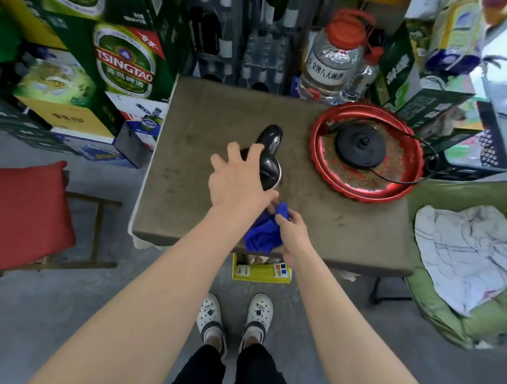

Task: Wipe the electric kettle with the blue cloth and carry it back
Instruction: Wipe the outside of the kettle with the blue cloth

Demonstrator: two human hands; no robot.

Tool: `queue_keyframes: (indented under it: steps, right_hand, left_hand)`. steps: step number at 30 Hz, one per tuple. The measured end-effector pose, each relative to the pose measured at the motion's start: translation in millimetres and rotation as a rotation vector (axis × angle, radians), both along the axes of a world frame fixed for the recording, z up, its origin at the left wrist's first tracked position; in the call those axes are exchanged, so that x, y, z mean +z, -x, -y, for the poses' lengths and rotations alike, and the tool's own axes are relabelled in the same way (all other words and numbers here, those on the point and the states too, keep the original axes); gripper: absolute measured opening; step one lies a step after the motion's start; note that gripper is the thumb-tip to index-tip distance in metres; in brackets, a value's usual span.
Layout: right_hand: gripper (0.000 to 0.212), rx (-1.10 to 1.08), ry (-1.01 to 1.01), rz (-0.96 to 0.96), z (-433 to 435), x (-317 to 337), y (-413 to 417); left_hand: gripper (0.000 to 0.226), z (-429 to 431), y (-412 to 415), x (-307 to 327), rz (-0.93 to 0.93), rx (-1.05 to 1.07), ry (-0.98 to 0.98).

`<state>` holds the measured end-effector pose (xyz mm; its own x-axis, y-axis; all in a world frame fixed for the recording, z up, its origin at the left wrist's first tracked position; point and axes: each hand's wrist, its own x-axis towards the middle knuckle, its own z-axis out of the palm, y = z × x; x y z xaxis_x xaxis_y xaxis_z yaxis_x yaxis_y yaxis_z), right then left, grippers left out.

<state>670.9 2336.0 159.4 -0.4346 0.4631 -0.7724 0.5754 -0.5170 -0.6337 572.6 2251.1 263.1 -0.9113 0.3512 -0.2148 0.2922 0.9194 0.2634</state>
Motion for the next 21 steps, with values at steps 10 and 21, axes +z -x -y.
queue_keyframes:
  steps: [10, 21]
  right_hand:
    - [0.058, 0.454, -0.498, 0.030, -57, -7, 12]
    - [0.065, 0.813, -0.938, -0.114, -82, 63, 94]
  left_hand:
    - [0.095, 49, 15, -16, 0.015, -0.257, -0.183]
    - [0.076, 88, 8, -35, 0.091, 0.040, -0.504]
